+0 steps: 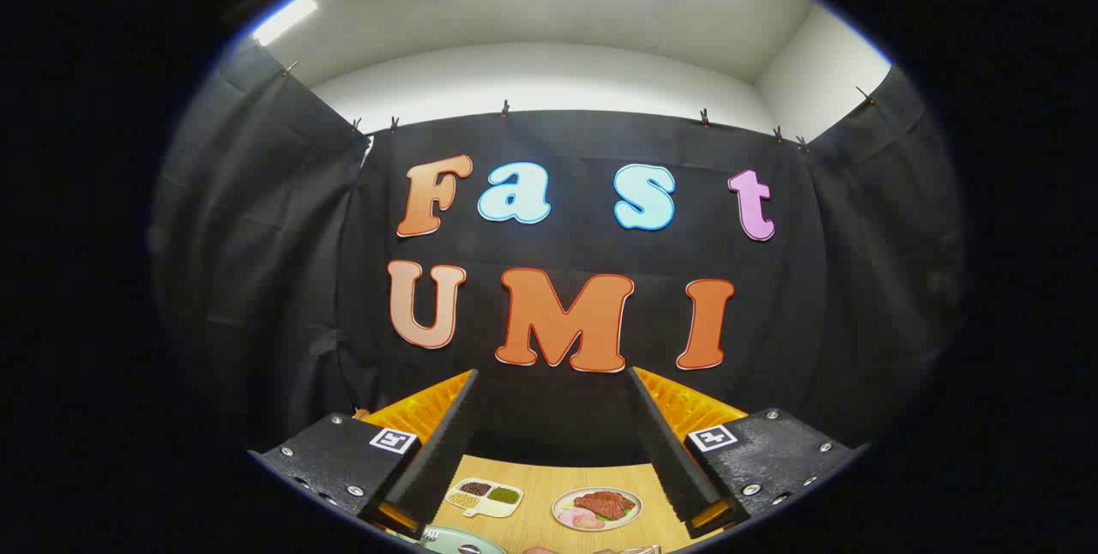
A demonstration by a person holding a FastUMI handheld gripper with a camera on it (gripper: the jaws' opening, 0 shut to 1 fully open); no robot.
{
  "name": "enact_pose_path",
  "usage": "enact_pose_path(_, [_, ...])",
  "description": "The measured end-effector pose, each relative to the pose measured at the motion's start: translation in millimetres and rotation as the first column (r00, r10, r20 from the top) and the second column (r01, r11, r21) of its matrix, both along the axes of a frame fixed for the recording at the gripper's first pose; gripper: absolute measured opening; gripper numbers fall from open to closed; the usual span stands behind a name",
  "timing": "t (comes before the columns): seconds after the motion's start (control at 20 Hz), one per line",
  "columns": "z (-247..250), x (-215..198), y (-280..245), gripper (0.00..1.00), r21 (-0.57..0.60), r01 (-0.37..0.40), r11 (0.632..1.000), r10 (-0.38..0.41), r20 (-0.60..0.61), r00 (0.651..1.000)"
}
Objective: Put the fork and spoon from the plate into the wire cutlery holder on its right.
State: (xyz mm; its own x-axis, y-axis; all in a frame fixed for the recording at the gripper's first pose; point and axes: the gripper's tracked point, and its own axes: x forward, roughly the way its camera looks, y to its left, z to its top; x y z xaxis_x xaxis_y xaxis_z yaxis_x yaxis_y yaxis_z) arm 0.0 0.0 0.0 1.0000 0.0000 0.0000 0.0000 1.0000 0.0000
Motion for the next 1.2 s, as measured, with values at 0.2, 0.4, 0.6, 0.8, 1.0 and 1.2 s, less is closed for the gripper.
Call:
enact_pose_path(0.2, [-0.5, 1.2, 2.4, 0.99, 0.007, 0.0, 1.0, 0.0, 0.003, 1.0])
enact_pose_path(0.4, [-9.9, 0.7, 2.3, 0.99, 0.012, 0.012, 1.0, -0.012, -0.021, 1.0])
enact_pose_path(0.6, [-15.4, 2.7, 1.2, 0.99, 0.025, 0.036, 0.999, -0.035, -0.049, 0.998])
enact_pose_path(0.8, [-26.0, 4.8, 4.6, 0.99, 0.028, 0.043, 0.999, -0.041, -0.071, 0.997])
enact_pose_path(1.0, [-82.7, 3.0, 23.2, 0.99, 0.013, 0.015, 1.0, -0.011, -0.239, 0.971])
enact_pose_path(1.2, [-157.3, -10.9, 55.5, 0.99, 0.035, -0.055, 0.998, 0.065, -0.478, 0.876])
